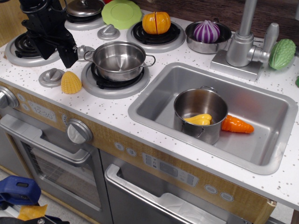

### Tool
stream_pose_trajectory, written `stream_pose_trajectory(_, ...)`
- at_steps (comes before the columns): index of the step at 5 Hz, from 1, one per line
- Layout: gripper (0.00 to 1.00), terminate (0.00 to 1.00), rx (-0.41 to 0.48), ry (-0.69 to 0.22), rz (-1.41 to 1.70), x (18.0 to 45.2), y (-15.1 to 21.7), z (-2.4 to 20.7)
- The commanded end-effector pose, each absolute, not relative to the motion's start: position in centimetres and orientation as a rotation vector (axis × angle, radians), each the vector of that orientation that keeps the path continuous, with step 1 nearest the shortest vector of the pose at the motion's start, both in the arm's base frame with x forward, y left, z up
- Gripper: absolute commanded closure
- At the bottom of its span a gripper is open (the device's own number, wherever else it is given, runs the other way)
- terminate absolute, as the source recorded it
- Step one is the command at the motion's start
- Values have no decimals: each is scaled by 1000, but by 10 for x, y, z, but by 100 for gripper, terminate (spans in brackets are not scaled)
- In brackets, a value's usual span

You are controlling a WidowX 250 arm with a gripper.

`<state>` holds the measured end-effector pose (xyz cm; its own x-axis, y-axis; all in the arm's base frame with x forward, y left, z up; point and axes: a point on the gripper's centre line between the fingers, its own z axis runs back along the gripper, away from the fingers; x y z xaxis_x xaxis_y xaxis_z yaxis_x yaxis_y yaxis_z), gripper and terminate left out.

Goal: Put corn in pan which is on stove

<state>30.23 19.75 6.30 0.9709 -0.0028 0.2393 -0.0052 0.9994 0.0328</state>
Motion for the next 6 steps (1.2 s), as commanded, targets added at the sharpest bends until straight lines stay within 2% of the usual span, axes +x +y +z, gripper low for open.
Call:
stream_pose_trajectory(1, 0, 0, 33, -242, 1, 302, 198, 63)
stream_pose_trajectory(5, 0, 0, -17, -308, -12, 307, 203, 24)
stream_pose_trajectory(6, 100, 0, -15, -329, 5, 307, 200, 15)
